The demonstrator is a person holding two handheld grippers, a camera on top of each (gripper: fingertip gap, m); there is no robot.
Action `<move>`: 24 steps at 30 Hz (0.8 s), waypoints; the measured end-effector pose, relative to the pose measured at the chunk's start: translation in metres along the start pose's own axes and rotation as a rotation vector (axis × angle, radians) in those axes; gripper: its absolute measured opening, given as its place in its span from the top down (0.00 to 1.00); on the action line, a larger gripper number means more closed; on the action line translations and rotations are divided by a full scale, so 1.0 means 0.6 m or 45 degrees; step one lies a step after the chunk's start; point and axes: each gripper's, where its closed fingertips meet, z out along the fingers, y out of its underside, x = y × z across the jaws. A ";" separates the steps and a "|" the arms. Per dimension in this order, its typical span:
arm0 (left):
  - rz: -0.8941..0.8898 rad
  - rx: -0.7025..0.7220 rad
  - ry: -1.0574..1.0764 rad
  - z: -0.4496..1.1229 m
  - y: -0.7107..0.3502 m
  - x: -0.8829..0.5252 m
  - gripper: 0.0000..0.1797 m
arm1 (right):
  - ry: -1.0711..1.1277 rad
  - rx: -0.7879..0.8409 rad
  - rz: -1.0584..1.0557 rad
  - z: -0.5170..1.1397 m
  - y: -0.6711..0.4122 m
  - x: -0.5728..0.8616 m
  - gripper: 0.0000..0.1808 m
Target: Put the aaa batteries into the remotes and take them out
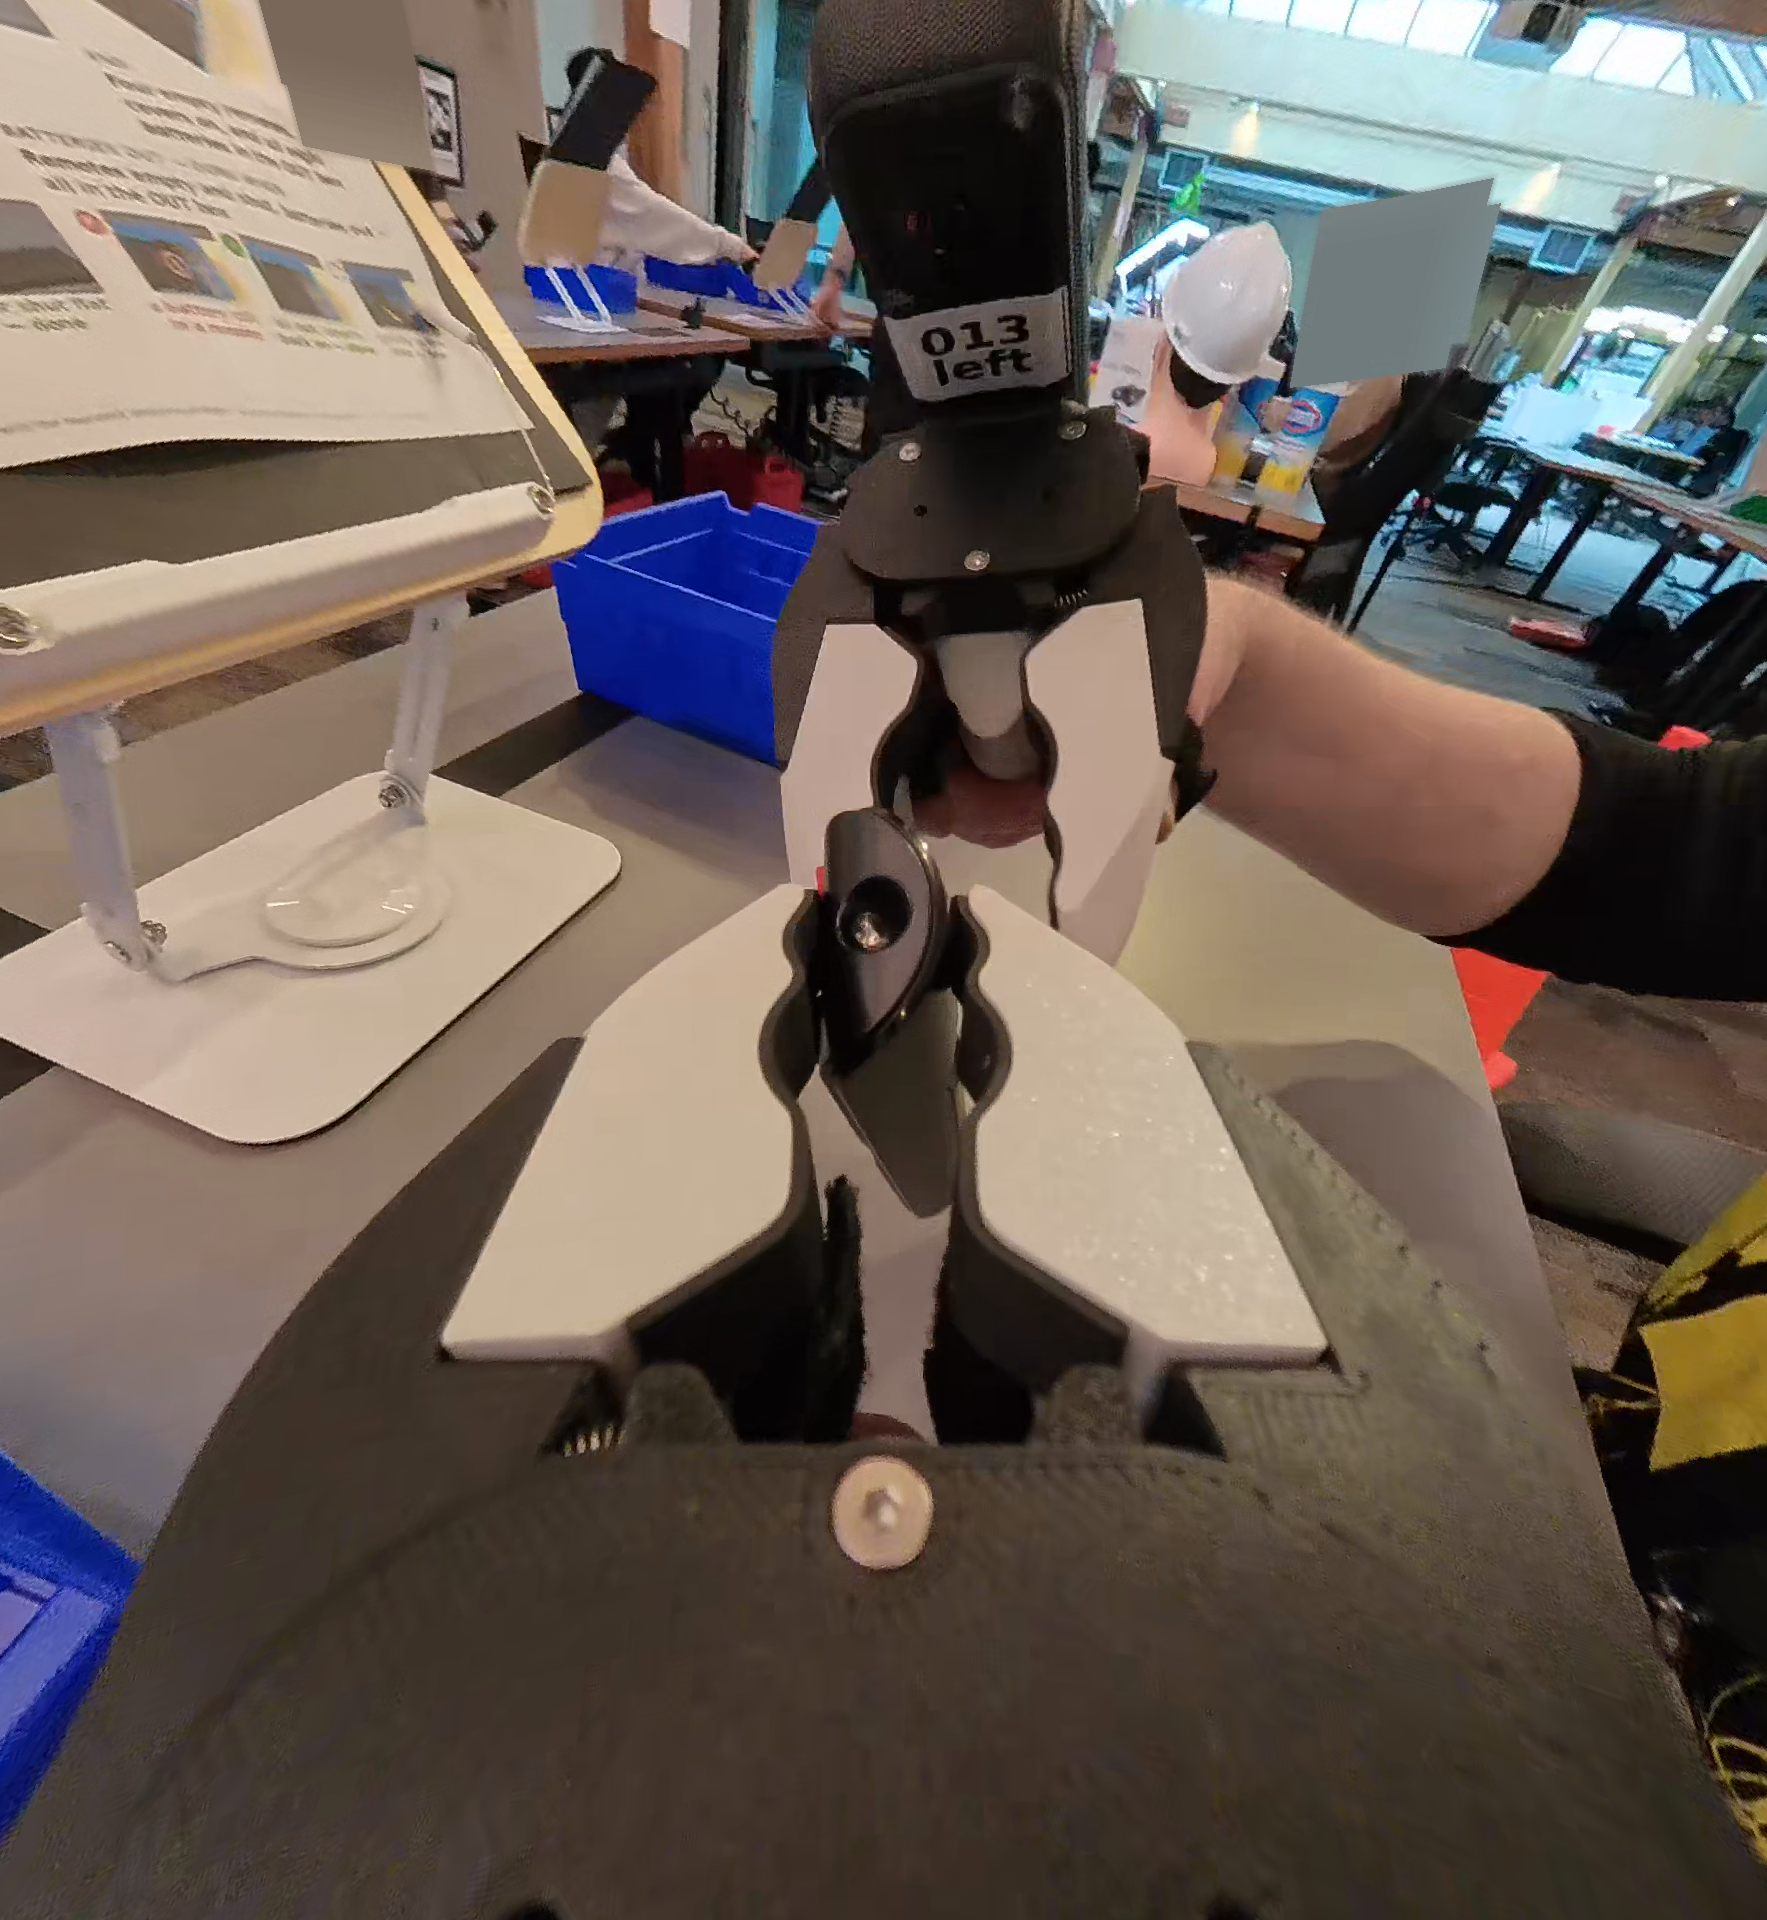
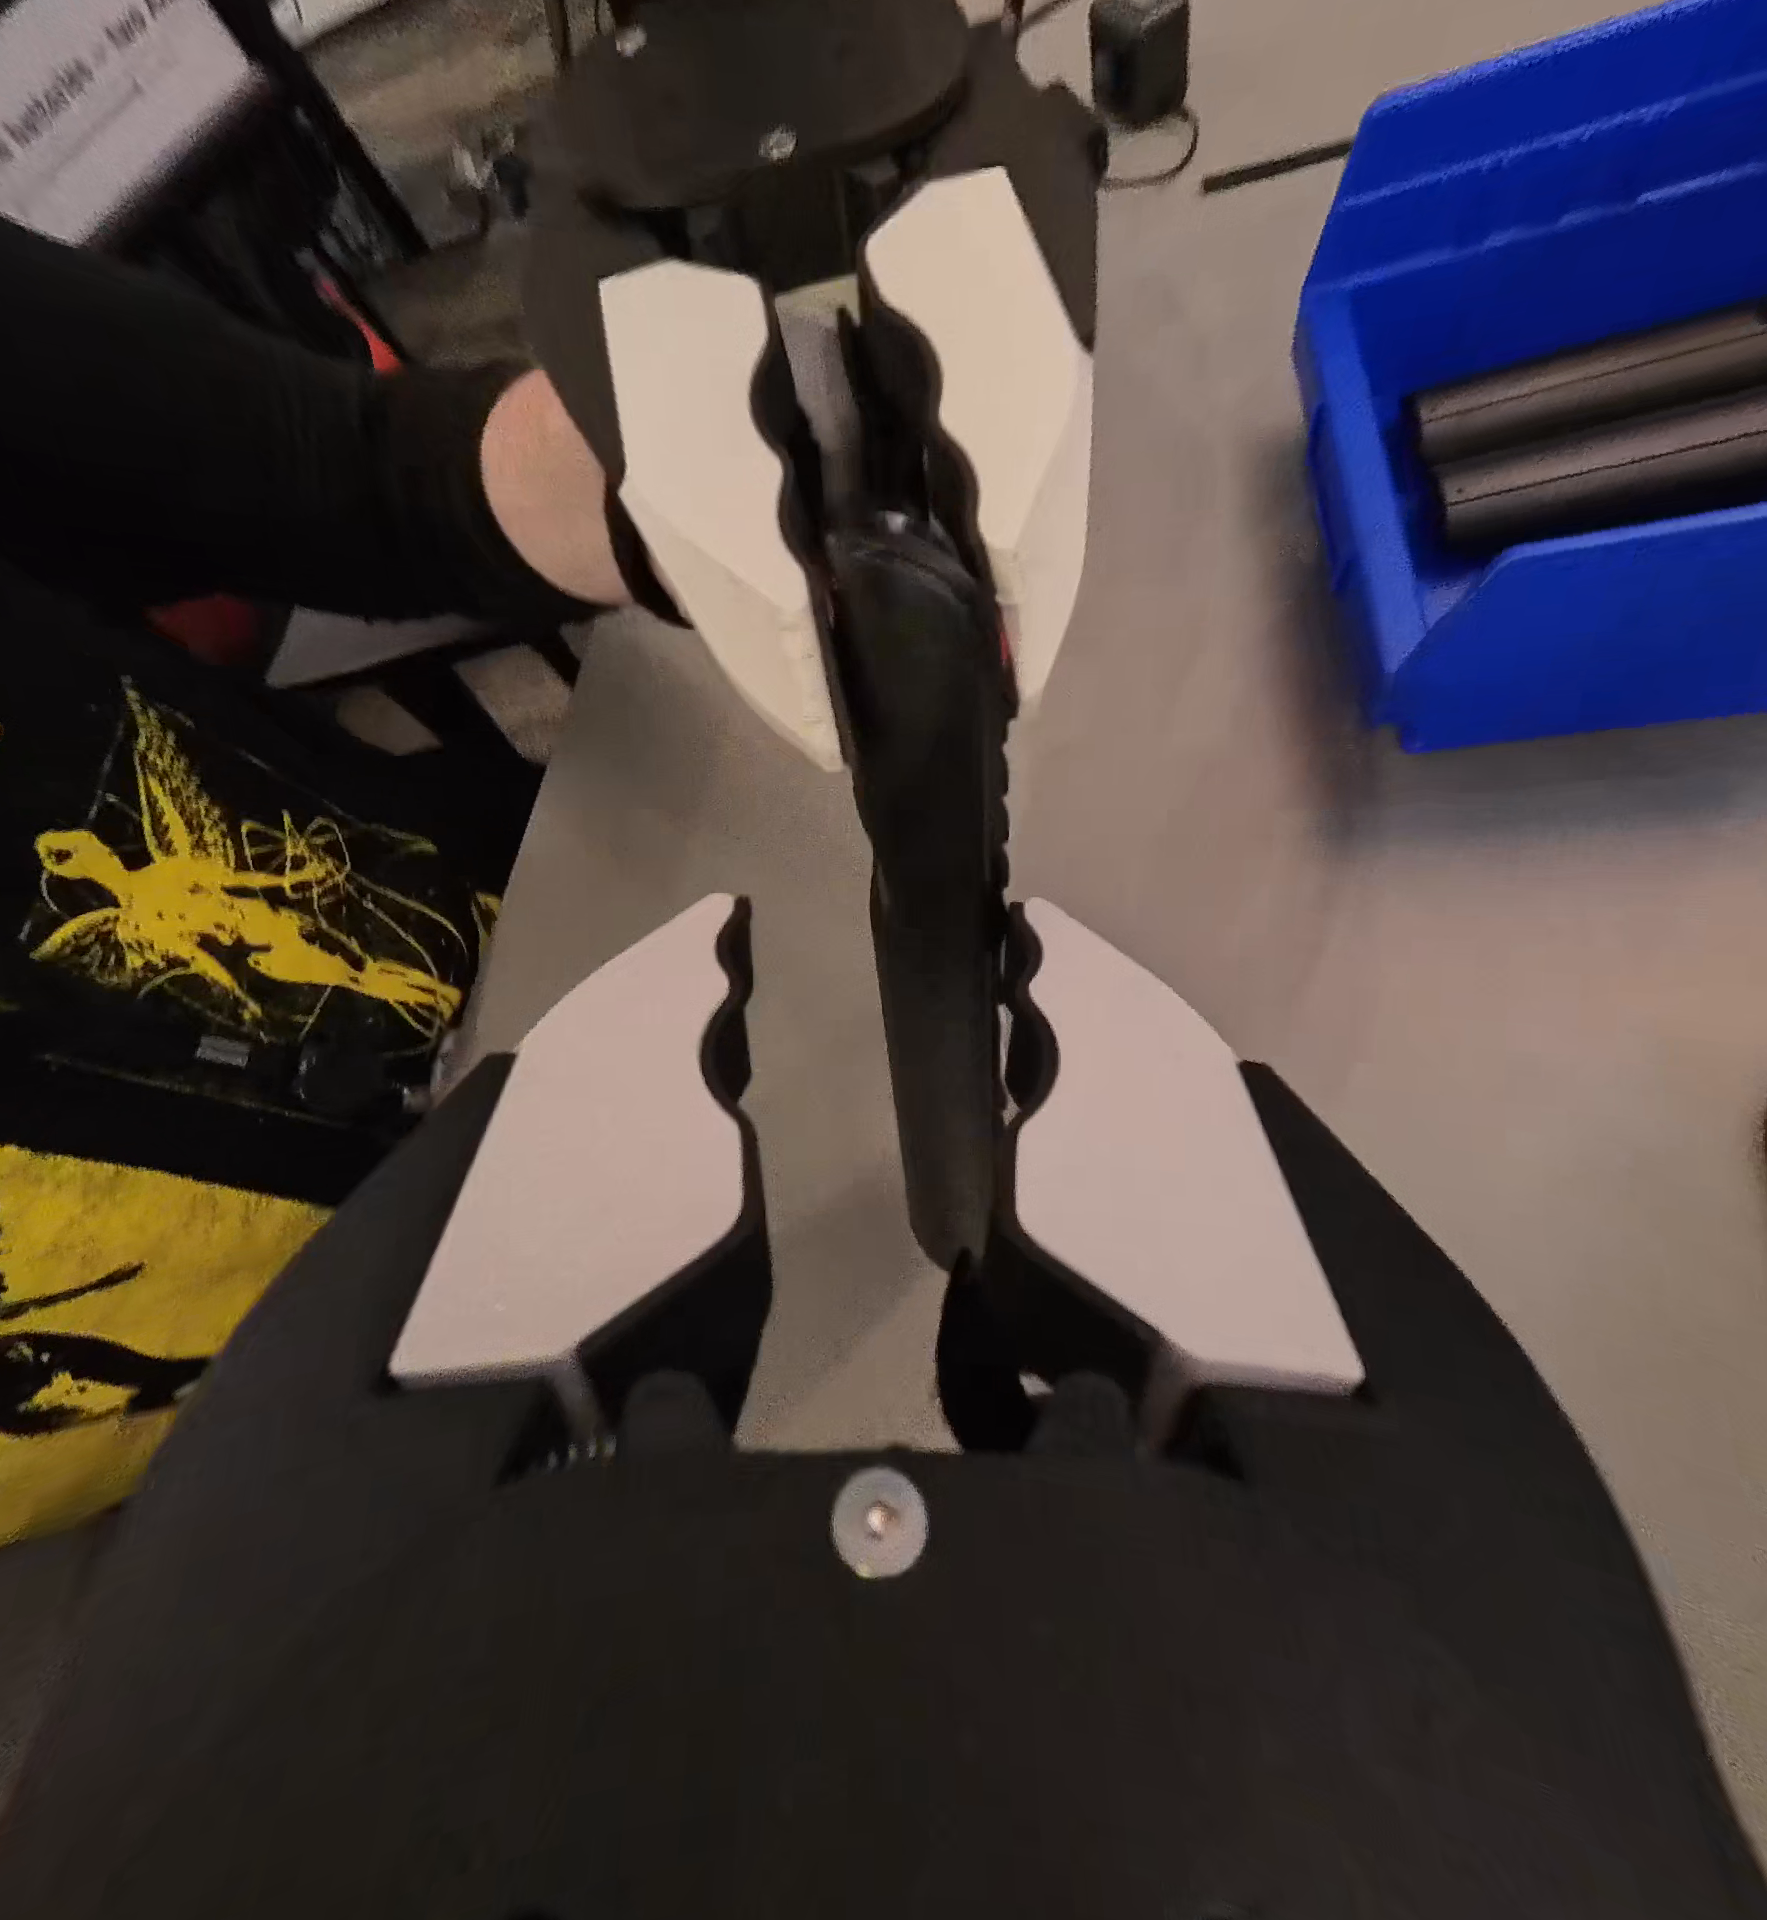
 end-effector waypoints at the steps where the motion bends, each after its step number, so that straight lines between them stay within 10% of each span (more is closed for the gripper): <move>1: -0.002 -0.006 0.005 0.001 0.002 -0.001 0.87 | 0.014 0.070 0.020 -0.001 -0.002 0.003 0.76; 24: 0.164 -0.045 -0.116 0.043 0.000 0.023 0.88 | 0.154 0.561 0.032 0.002 0.012 0.019 0.85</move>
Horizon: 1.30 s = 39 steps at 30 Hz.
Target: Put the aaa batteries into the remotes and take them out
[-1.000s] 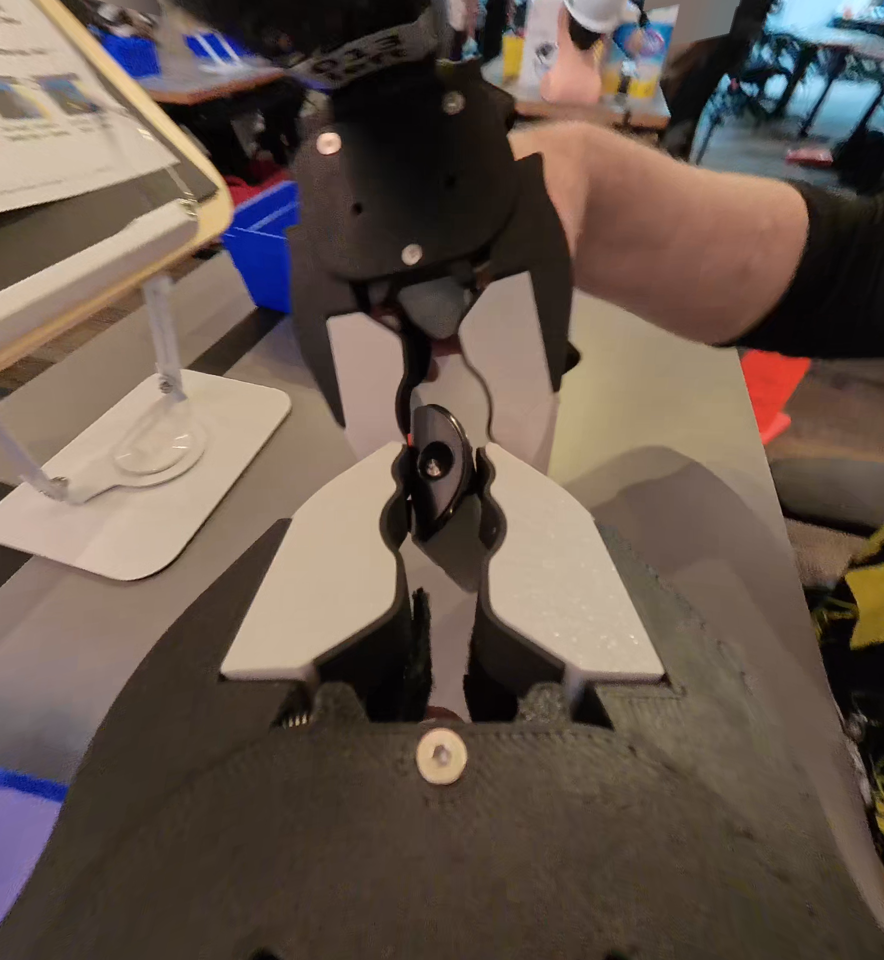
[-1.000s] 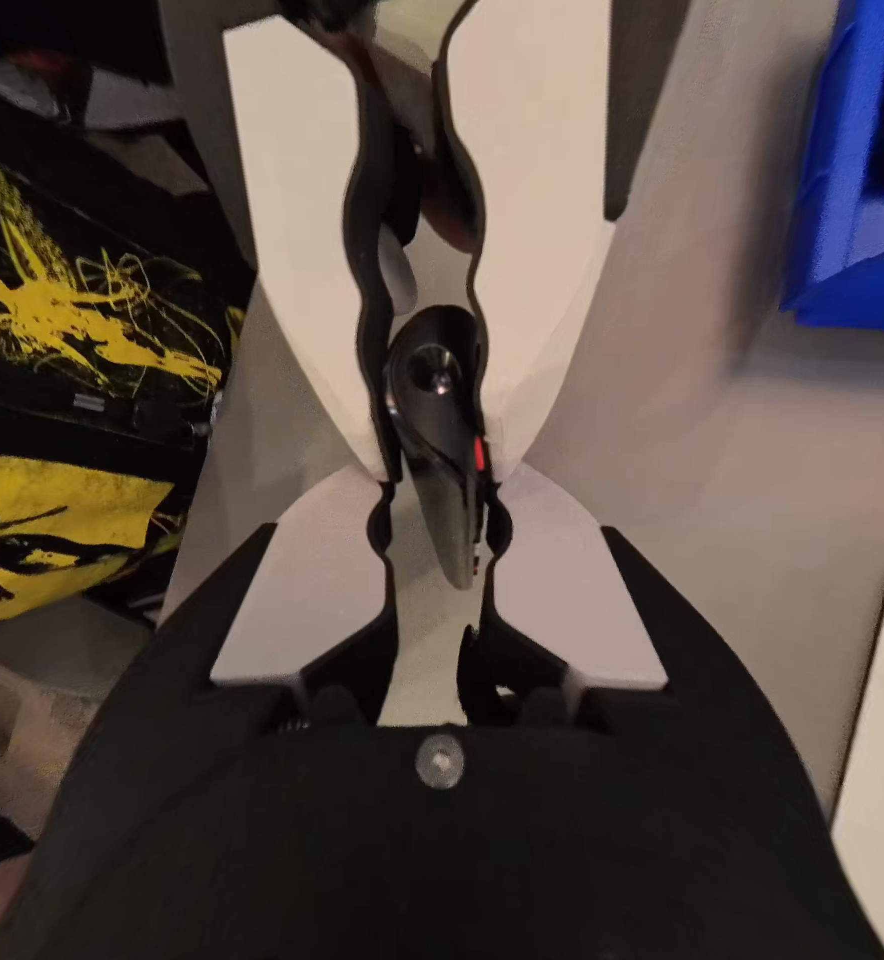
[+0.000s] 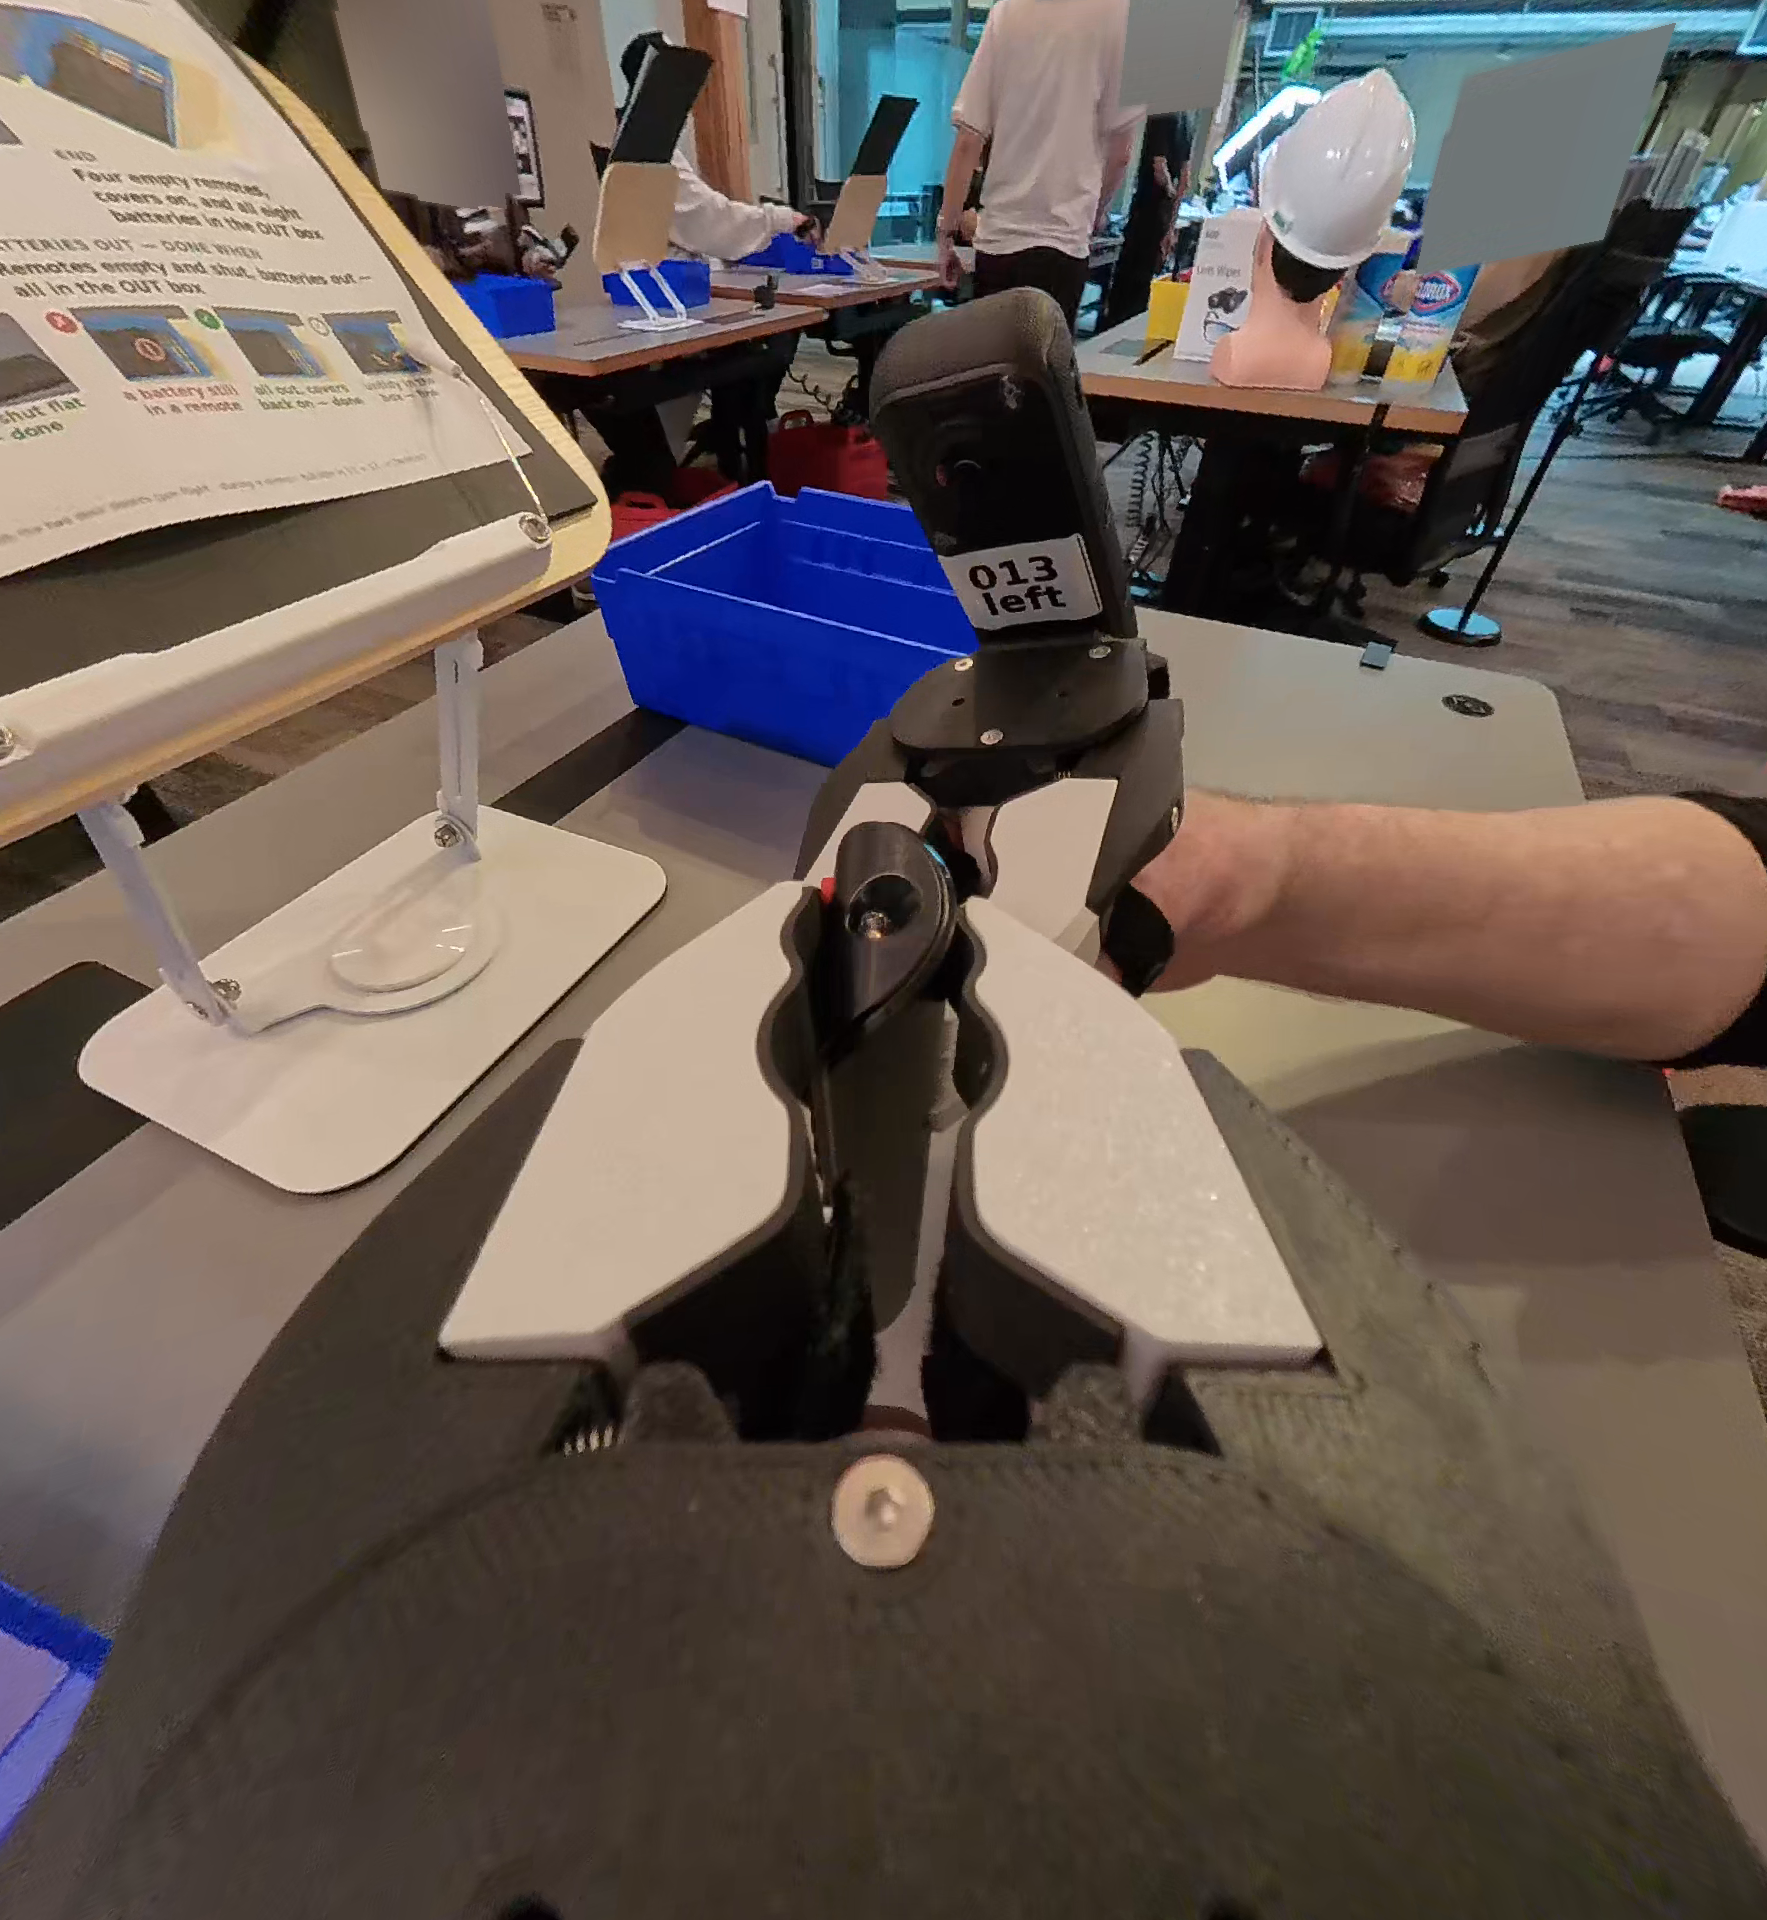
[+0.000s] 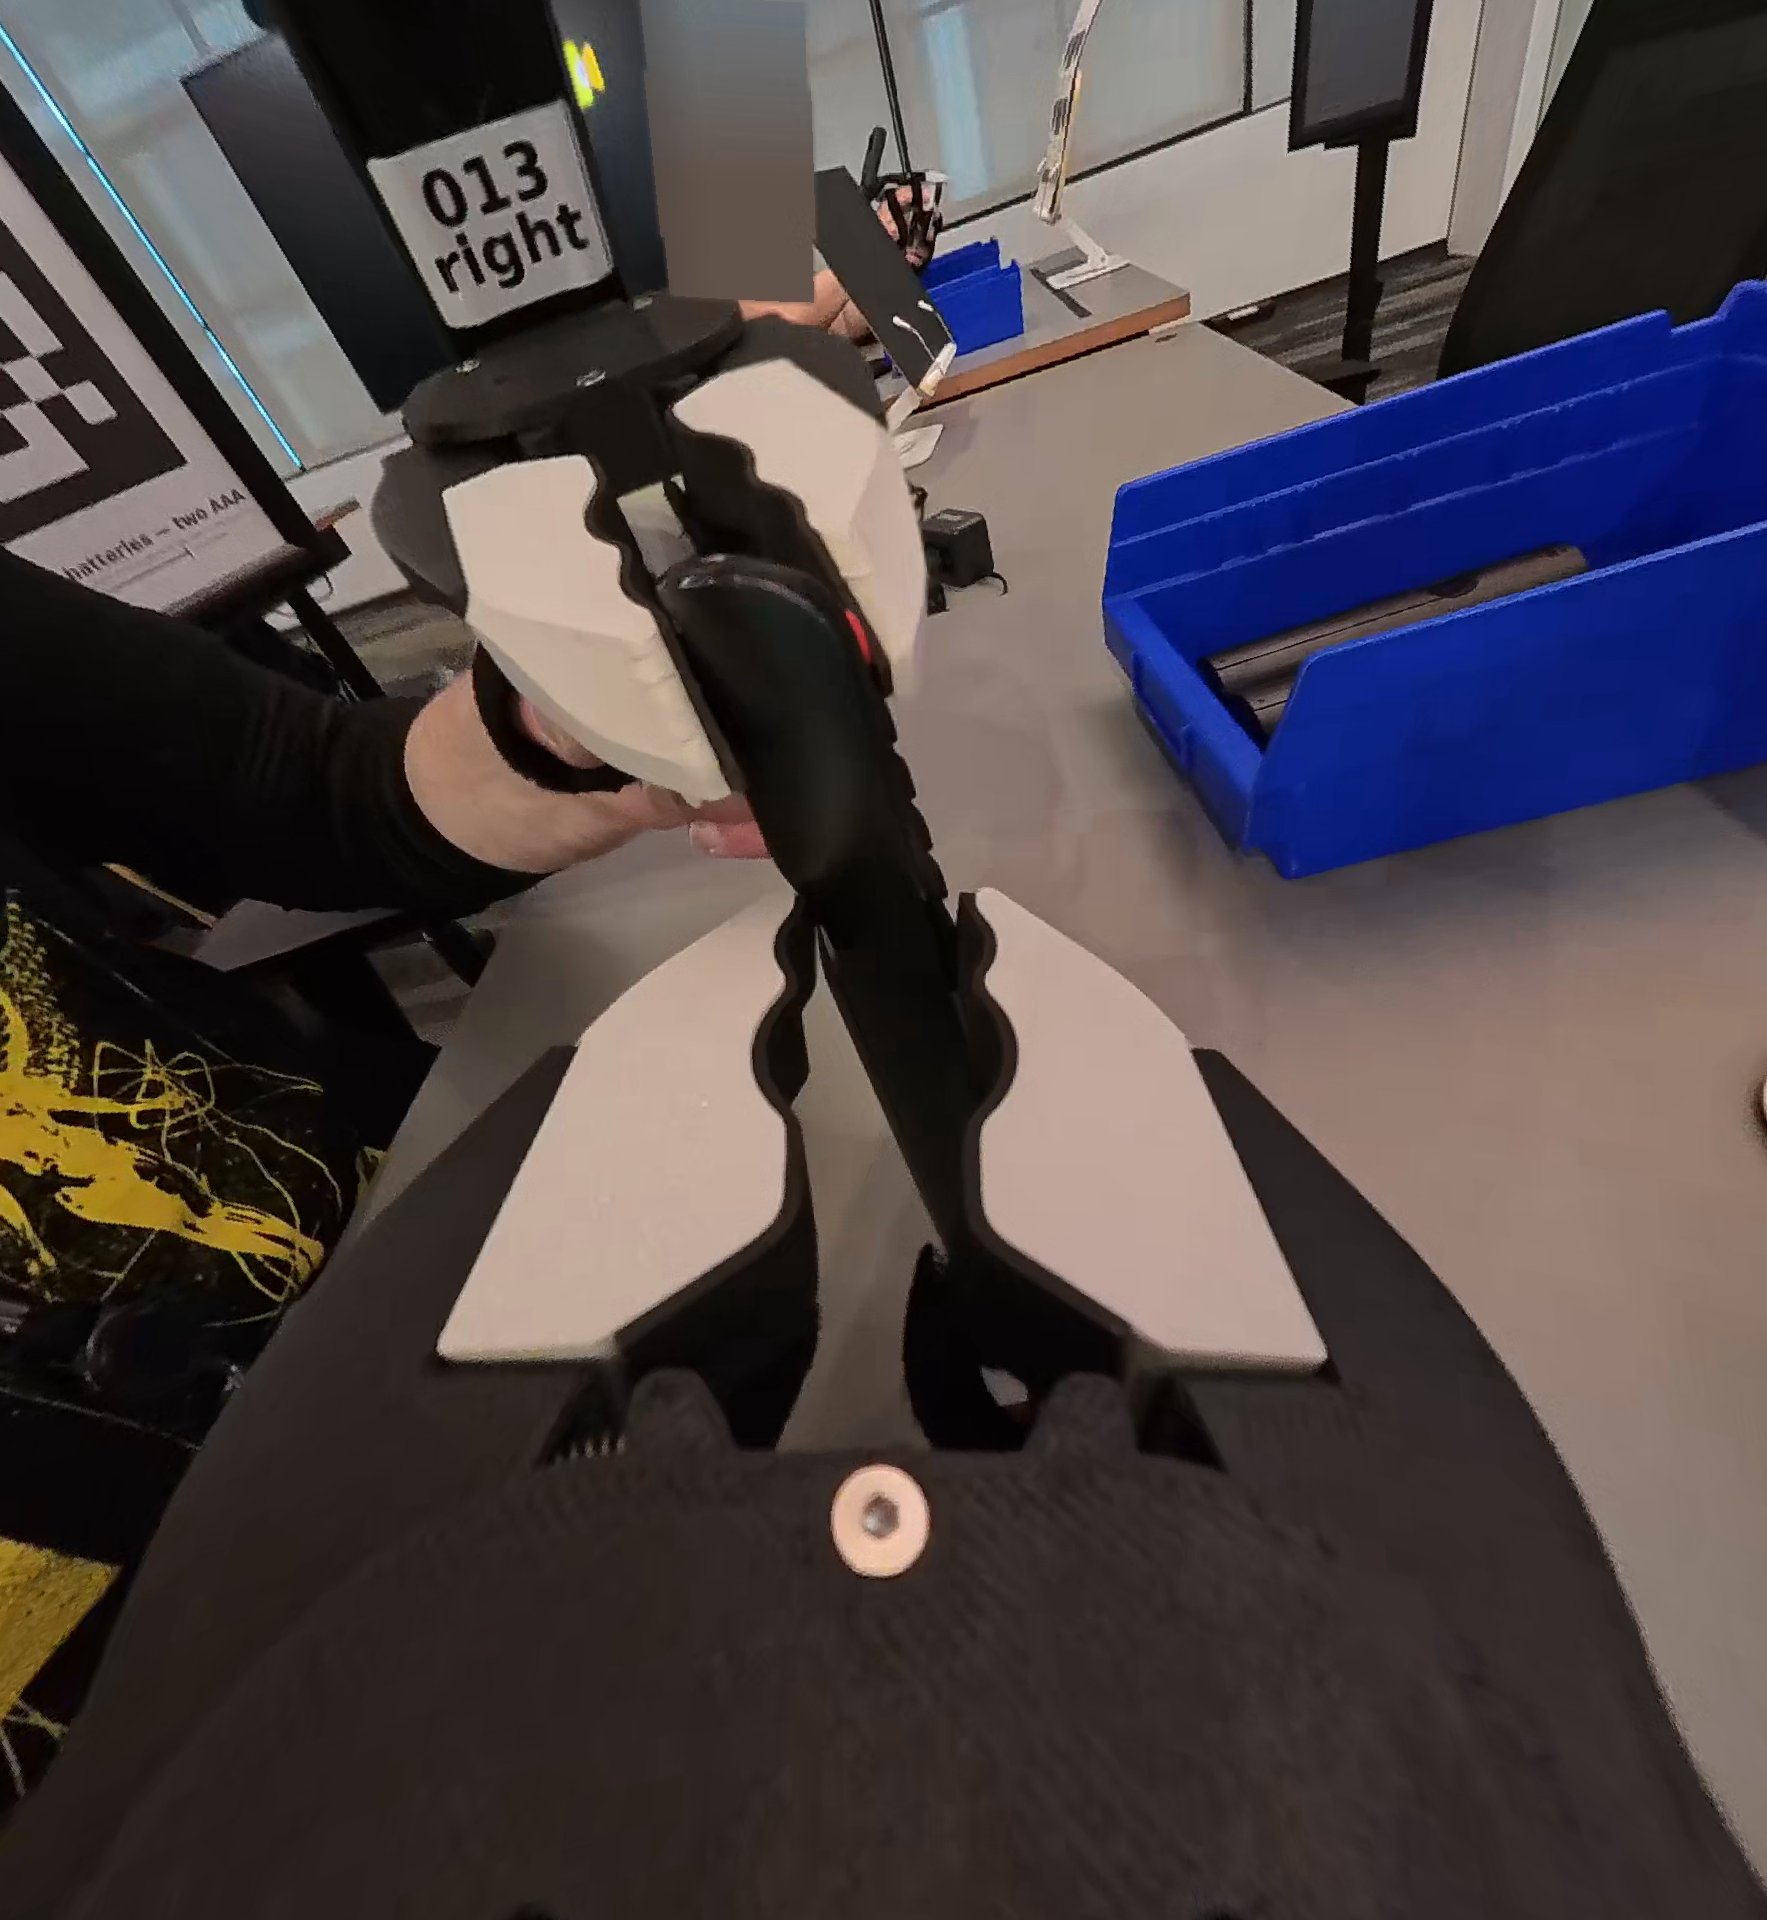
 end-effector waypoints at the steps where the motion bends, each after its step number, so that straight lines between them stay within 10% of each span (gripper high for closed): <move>1: -0.004 -0.002 -0.009 0.001 -0.001 0.000 0.87 | 0.008 0.003 0.001 0.000 0.000 0.001 0.86; 12: -0.094 0.009 0.012 0.002 -0.011 0.001 0.88 | 0.132 -0.200 -0.158 0.009 0.007 0.010 0.87; 14: -0.152 0.264 0.309 -0.014 -0.089 0.066 1.00 | 0.315 -0.290 -0.240 0.021 0.040 0.048 0.92; 16: 0.116 0.178 0.151 0.009 -0.109 0.072 1.00 | 0.274 -0.373 -0.263 0.048 0.037 0.018 0.89; 22: 0.008 0.163 -0.005 -0.046 -0.091 -0.008 0.97 | 0.150 -0.244 -0.137 0.017 0.045 0.024 0.89; 28: 0.063 -0.107 0.071 -0.011 0.025 0.006 0.71 | -0.106 -0.187 -0.101 -0.001 0.019 -0.009 0.89; 39: -0.011 -0.057 0.104 0.019 0.032 0.009 0.87 | -0.159 -0.160 -0.012 0.005 0.022 -0.011 0.86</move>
